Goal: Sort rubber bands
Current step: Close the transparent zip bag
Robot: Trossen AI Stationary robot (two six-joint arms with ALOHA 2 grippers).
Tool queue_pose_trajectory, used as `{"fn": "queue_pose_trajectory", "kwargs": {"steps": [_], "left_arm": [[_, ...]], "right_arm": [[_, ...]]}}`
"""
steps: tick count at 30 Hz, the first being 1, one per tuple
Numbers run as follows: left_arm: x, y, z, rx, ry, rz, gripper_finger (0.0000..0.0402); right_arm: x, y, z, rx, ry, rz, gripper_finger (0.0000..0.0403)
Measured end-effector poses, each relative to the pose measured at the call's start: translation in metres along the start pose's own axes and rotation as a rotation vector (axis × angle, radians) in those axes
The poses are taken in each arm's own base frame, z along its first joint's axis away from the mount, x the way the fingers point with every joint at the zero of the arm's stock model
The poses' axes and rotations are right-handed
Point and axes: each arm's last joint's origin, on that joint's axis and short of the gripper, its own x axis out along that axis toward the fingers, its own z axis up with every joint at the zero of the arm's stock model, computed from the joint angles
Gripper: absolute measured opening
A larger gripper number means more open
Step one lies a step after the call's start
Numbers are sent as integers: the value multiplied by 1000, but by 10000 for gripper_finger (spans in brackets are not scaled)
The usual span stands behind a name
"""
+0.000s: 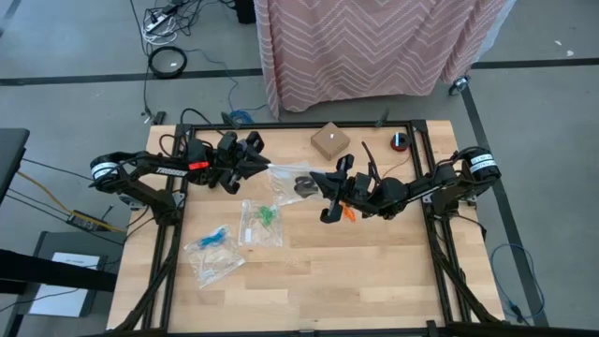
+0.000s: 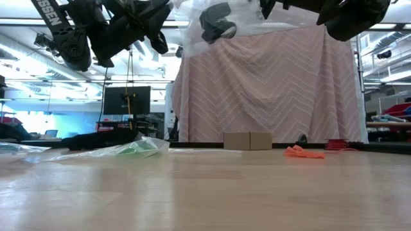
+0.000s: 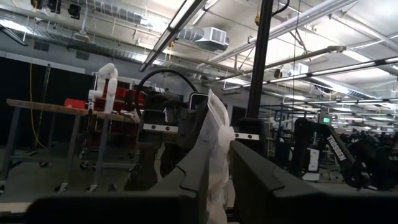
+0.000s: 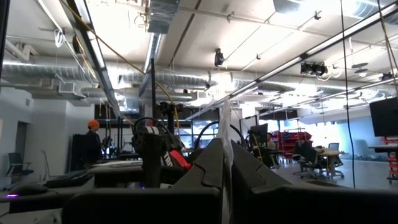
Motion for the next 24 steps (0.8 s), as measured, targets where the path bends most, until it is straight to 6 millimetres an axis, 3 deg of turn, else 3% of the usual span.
{"fn": "queue_pose_trajectory", "kwargs": {"steps": [14, 24], "left_arm": [[0, -1, 0, 16, 15, -24, 6], [3, -1, -7, -26, 13, 48, 2]], "right_arm": [[0, 0, -1, 5, 12, 4, 0], [1, -2, -9, -32, 80, -3, 0]]}}
